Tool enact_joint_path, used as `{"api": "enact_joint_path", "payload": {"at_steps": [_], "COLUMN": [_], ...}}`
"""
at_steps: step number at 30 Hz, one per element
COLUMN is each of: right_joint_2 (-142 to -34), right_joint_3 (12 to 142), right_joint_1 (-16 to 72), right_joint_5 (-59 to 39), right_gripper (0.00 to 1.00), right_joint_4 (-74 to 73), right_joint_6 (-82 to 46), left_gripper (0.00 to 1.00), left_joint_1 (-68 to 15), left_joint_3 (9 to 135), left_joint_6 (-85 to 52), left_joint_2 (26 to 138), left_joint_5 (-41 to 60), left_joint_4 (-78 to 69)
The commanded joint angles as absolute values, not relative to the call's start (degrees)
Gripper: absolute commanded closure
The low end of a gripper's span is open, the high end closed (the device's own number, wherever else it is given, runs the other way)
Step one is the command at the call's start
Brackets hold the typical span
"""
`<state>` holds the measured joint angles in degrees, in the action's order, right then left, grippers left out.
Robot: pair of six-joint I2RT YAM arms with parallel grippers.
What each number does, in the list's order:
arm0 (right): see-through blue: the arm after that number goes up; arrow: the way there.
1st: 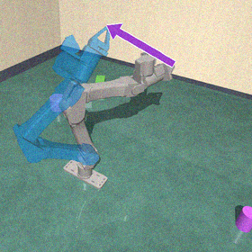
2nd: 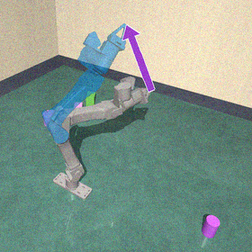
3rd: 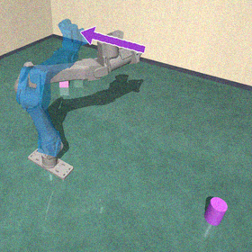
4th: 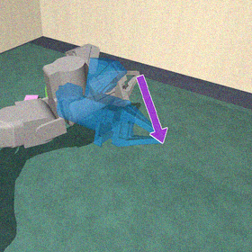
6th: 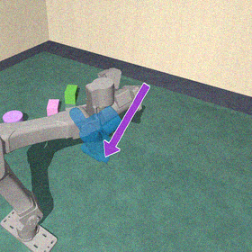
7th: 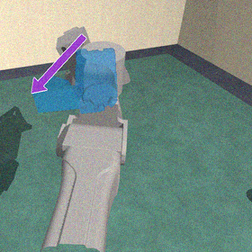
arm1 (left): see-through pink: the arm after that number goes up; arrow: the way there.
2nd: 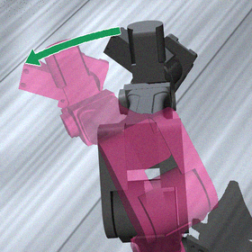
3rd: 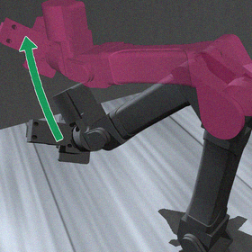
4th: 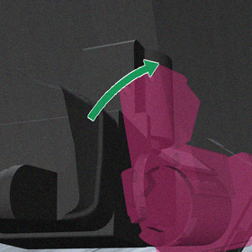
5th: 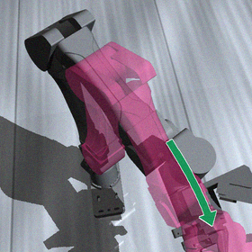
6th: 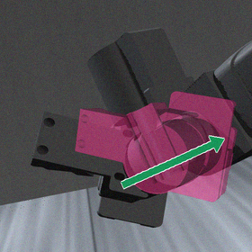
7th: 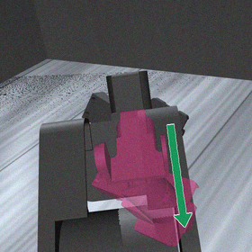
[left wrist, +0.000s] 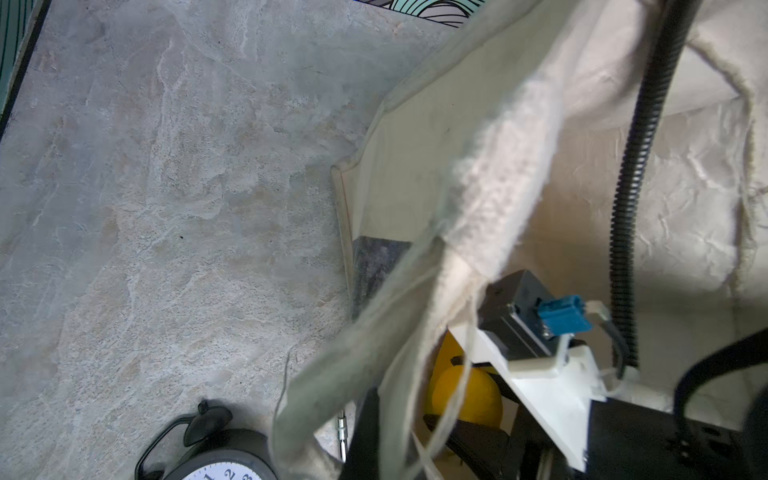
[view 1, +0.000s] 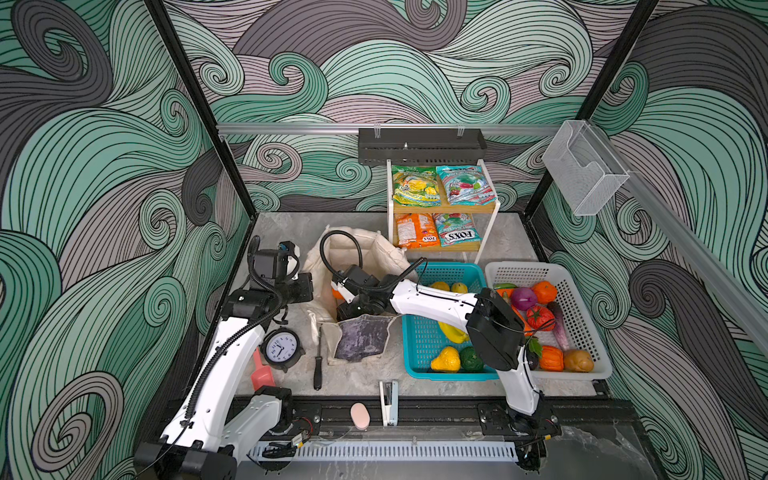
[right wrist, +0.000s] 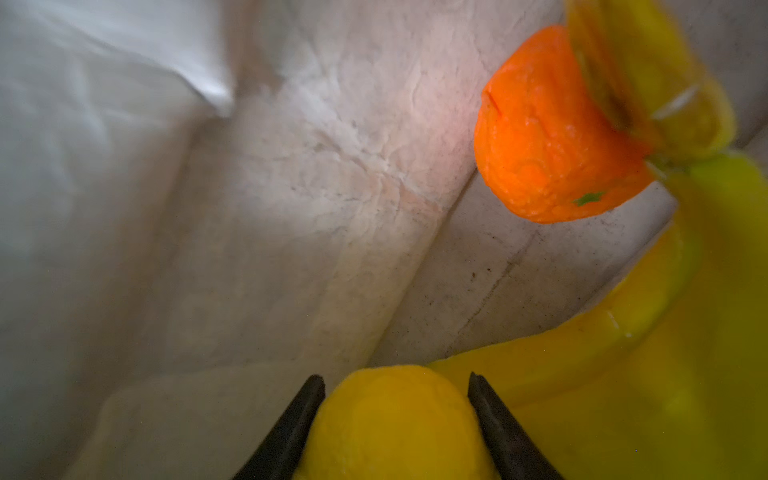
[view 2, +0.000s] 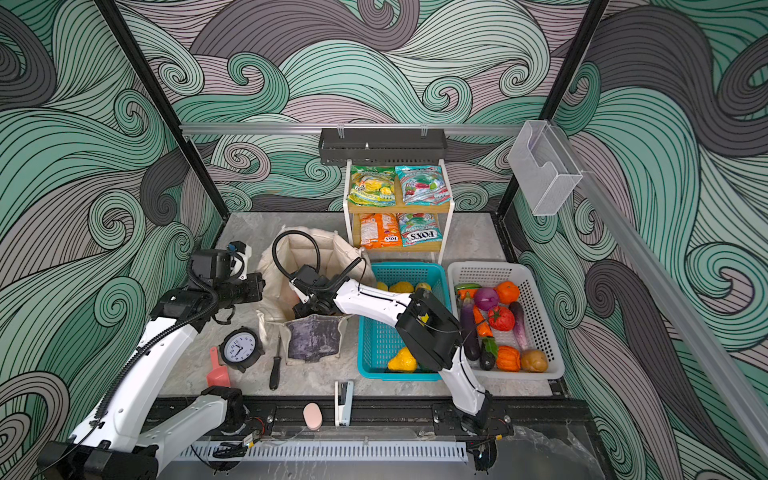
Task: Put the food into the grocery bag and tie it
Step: 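Lower the lemon into the bag and open the right gripper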
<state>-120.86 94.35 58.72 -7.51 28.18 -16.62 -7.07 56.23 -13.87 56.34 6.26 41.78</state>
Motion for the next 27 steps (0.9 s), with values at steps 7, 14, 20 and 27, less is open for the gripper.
{"api": "enact_joint_path", "payload": {"at_steps": [7, 14, 20, 27], "right_joint_2": [-125.1, -128.5, -128.6, -123.7], "right_joint_3": [94.0, 95.4, 96.1, 97.7], "right_joint_1": [58.7, 58.6, 58.6, 58.6], "right_joint_5": [-4.1, -4.0, -3.9, -4.6], "right_gripper": [0.55, 0.53, 0.35, 0.08], "right_joint_4": [29.5, 29.7, 31.5, 34.3], "right_joint_6": [-16.9, -18.3, -19.4, -18.6], "left_gripper": [1.0, 1.0, 1.0, 1.0], "left_joint_1": [-6.4, -6.5, -6.5, -6.4], "left_joint_3": [56.5, 56.1, 56.2, 56.1], "left_joint_6": [-13.6, -13.4, -13.3, -13.4], "left_joint_2": [55.2, 55.3, 55.0, 54.7], "left_joint_5": [8.2, 9.1, 8.4, 7.9], "left_joint_4": [41.9, 41.5, 41.6, 41.5]}}
